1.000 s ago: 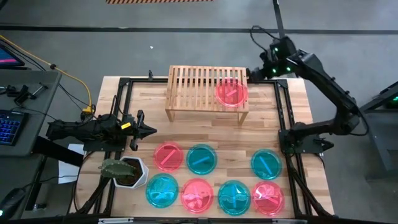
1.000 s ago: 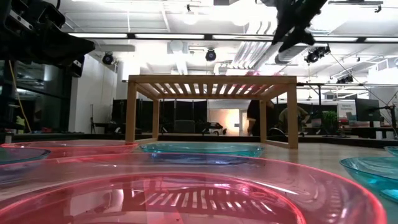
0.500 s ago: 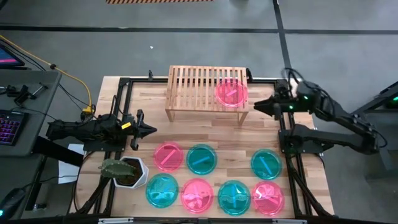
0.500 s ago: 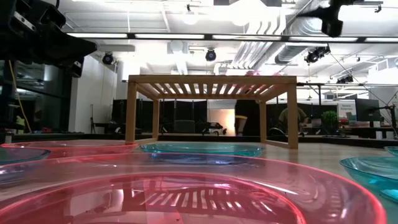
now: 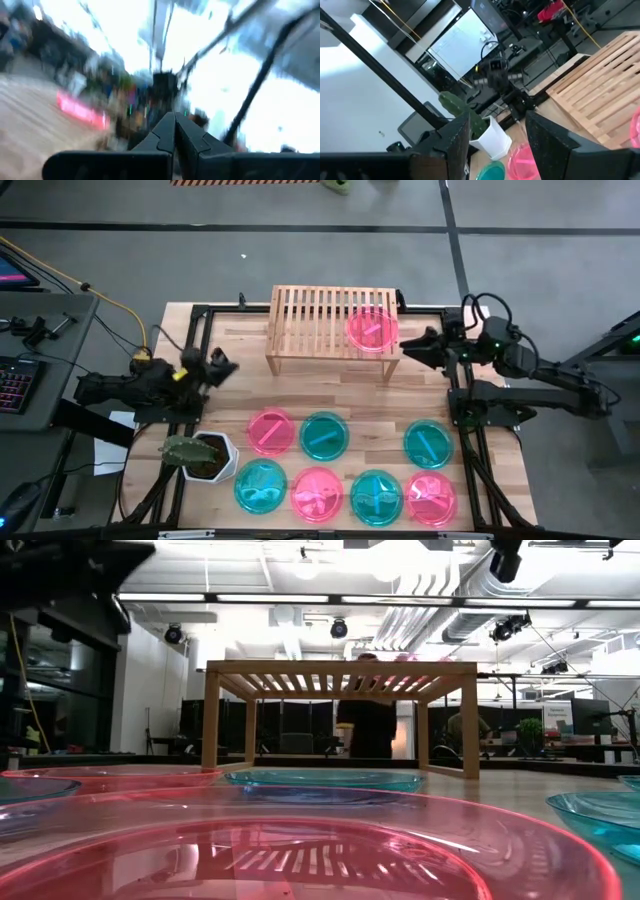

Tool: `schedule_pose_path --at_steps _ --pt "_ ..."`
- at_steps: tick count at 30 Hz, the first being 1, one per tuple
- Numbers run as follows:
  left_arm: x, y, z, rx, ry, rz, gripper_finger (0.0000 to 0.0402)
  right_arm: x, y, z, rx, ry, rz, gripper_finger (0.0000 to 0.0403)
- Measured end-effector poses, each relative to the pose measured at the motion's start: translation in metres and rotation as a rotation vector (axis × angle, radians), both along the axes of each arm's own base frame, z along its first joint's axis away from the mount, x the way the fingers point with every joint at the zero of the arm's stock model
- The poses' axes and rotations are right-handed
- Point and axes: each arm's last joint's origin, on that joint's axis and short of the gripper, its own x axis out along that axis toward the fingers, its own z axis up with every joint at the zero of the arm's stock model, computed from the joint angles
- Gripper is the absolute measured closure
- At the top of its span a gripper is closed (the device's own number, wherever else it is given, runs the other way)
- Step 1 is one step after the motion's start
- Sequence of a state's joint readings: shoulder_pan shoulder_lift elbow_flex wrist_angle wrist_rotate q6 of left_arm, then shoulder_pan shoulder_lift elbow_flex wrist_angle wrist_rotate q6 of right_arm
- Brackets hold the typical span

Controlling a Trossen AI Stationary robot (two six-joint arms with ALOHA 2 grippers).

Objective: Place and stack plates onto a shelf
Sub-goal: Put the top left blue plate on the shelf

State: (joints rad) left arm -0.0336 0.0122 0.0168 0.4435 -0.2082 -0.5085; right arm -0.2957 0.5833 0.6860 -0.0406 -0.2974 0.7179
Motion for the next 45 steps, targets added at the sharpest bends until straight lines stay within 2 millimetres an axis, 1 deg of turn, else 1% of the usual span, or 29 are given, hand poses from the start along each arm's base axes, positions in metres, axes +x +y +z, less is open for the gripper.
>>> schedule_pose_path --at_steps 1,2,5,7,9,12,15,17,20,23,26,31,35,39,45 --pt "-0.001 0.0 0.004 0.001 -0.025 0.016 0.0402 0.001 0.0 0.0 0.0 0.004 0.004 0.0226" --pt "0.0 0.0 0.007 0.009 -0.014 0.018 0.0401 0.003 0.0 -0.001 -0.003 0.008 0.008 0.0226" --pt "0.01 -0.001 0.014 0.027 0.15 -0.034 0.0402 0.007 0.0 -0.003 -0.011 0.022 0.011 0.0226" --pt "0.022 -0.004 0.023 0.047 0.27 -0.096 0.0402 0.009 0.0 -0.003 -0.009 0.029 0.008 0.0226" --pt "0.038 -0.006 0.033 0.094 0.371 -0.153 0.0402 0.011 -0.001 -0.005 -0.007 0.037 0.008 0.0226" --pt "0.069 -0.01 0.046 0.178 0.501 -0.242 0.0402 0.013 -0.002 -0.006 -0.003 0.049 0.008 0.0226" --pt "0.104 -0.014 0.05 0.234 0.65 -0.351 0.0401 0.014 -0.002 -0.007 -0.002 0.054 0.008 0.0226" --pt "0.127 -0.018 0.046 0.24 0.752 -0.426 0.0402 0.015 -0.002 -0.007 -0.002 0.054 0.008 0.0226" --pt "0.155 -0.025 0.031 0.245 0.892 -0.509 0.0402 0.015 -0.002 -0.007 -0.002 0.054 0.008 0.0226" --pt "0.177 -0.03 0.012 0.2 1.002 -0.54 0.0402 0.015 -0.002 -0.007 -0.002 0.054 0.008 0.0226" --pt "0.192 -0.034 -0.008 0.079 1.09 -0.546 0.04 0.015 -0.002 -0.007 -0.008 0.055 0.009 0.0226" --pt "0.206 -0.034 -0.037 -0.155 1.185 -0.506 0.0389 0.015 -0.002 -0.007 -0.028 0.055 0.01 0.0226" --pt "0.213 -0.027 -0.05 -0.304 1.206 -0.449 0.0369 0.015 -0.002 -0.007 -0.026 0.064 0.011 0.0226" --pt "0.216 -0.021 -0.061 -0.339 1.227 -0.382 0.0333 0.015 -0.002 -0.008 -0.027 0.073 0.011 0.0226" --pt "0.217 -0.018 -0.07 -0.344 1.258 -0.335 0.0261 0.014 -0.002 -0.009 -0.024 0.083 0.012 0.0226"
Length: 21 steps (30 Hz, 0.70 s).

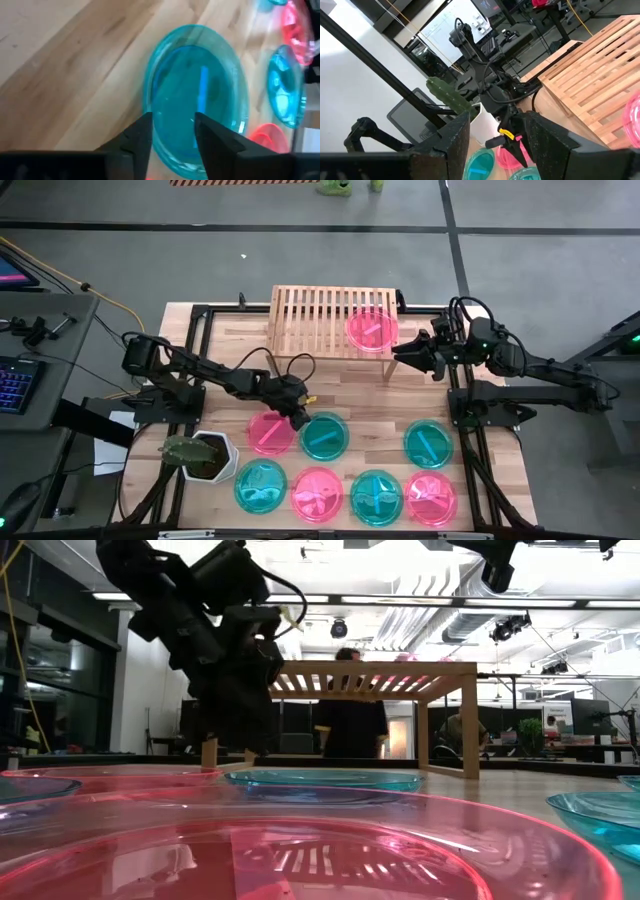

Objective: Place and stack plates onto a shelf
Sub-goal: Put the top left blue plate on the shelf

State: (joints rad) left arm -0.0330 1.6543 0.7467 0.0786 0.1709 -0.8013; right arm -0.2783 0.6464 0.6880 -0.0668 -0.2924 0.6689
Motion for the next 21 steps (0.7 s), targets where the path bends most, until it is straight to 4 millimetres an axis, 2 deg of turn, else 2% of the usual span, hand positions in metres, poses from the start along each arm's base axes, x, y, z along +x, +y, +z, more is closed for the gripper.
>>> schedule_pose_path --at_steps 5,14,21 --pt "0.0 -0.001 -0.001 0.031 0.034 0.028 0.0229 0.0 0.0 0.0 0.0 0.001 0.0 0.0226" --pt "0.017 -0.006 0.02 0.162 0.089 0.093 0.023 0.0 0.0 0.0 -0.02 0.004 0.0 0.0226" --pt "0.021 -0.009 0.005 0.137 0.17 0.128 0.0231 0.0 0.0 -0.001 -0.015 0.006 0.0 0.0226"
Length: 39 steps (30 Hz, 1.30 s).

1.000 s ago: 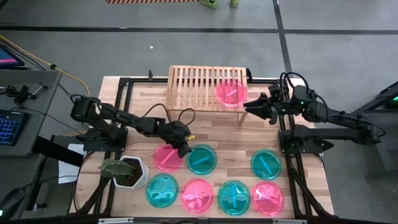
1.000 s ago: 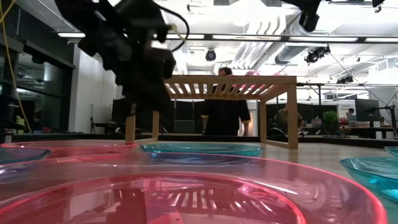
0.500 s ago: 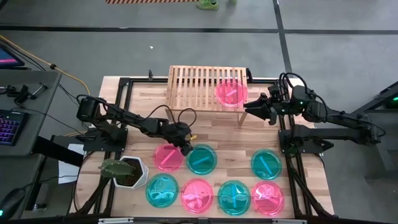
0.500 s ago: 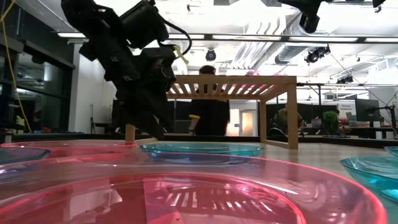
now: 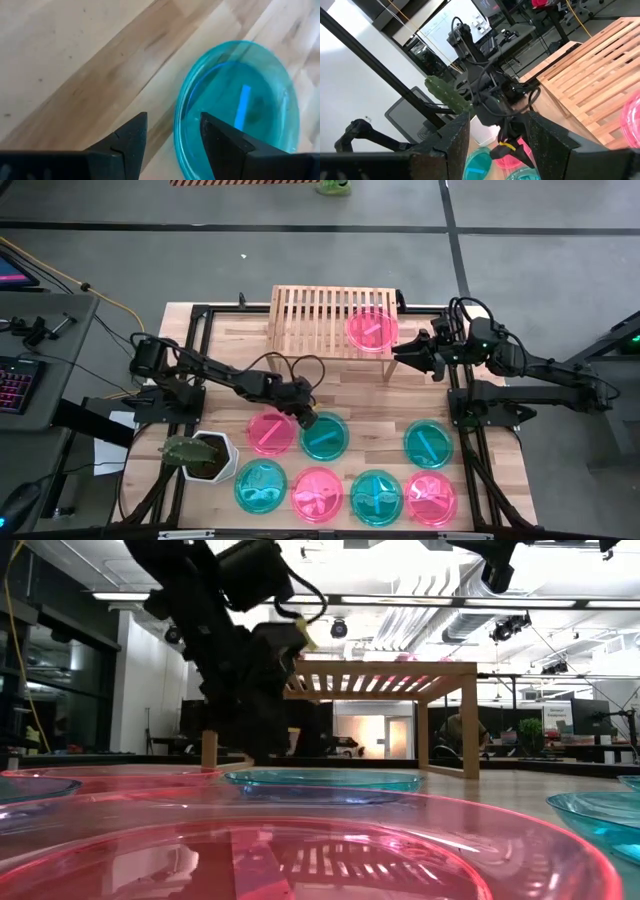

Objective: Place and stack plates onto a shelf
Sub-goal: Put the top left blue plate on the shelf

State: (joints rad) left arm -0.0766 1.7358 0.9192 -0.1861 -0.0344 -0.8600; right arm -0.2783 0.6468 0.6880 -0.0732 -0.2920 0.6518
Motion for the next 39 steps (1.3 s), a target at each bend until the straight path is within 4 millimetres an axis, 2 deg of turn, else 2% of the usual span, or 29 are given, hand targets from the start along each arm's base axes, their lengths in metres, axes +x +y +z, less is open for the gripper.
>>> schedule_pose_path --at_steps 9,18,29,35,39 --pt "0.007 -0.006 -0.018 -0.033 0.014 0.045 0.0231 0.0 0.0 -0.001 0.001 0.014 0.0 0.0226" --pt "0.008 -0.007 -0.017 -0.06 0.003 0.042 0.0238 0.0 0.0 -0.002 0.0 0.019 -0.001 0.0226" --pt "0.006 -0.023 -0.018 -0.089 0.007 -0.023 0.0322 0.0 0.0 -0.002 0.001 0.021 -0.001 0.0226" --pt "0.007 -0.024 -0.017 -0.075 -0.013 -0.045 0.0391 0.0 0.0 -0.002 0.001 0.021 -0.001 0.0226" --pt "0.008 -0.021 -0.011 -0.069 -0.042 -0.052 0.0397 0.0 0.0 -0.002 0.001 0.021 -0.001 0.0226"
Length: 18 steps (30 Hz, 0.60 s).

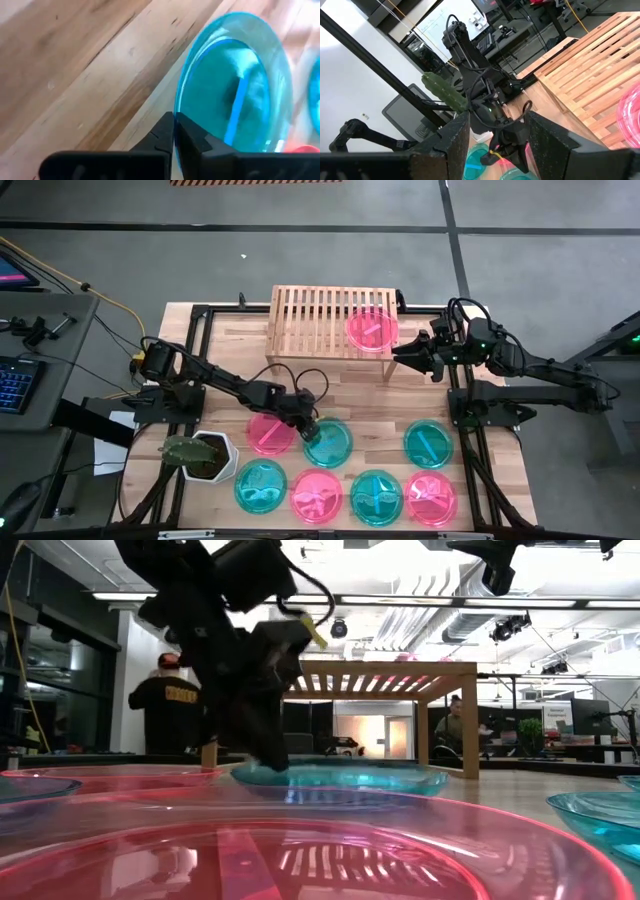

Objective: Place and stack plates onto a shelf
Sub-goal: Put the top left blue plate on the shelf

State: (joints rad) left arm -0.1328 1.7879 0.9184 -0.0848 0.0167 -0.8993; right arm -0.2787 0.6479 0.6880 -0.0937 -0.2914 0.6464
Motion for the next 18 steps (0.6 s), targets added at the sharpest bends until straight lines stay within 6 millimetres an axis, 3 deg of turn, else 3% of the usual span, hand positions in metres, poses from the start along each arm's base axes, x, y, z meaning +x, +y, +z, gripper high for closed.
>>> schedule_pose_path --at_steps 4,9,13,18 --pt "-0.003 0.007 0.021 0.022 -0.064 -0.016 0.04 0.0 0.0 0.0 0.0 0.0 0.0 0.0226" --pt "-0.014 0.024 0.062 0.047 -0.173 -0.003 0.0401 0.0 0.0 0.0 0.0 0.0 0.0 0.0226" --pt "-0.034 0.043 0.108 0.072 -0.308 0.043 0.0401 0.0 0.0 0.0 0.0 0.001 0.0 0.0226" --pt "-0.072 0.076 0.161 0.185 -0.478 0.176 0.0401 0.0 0.0 0.0 0.0 0.0 0.0 0.0226"
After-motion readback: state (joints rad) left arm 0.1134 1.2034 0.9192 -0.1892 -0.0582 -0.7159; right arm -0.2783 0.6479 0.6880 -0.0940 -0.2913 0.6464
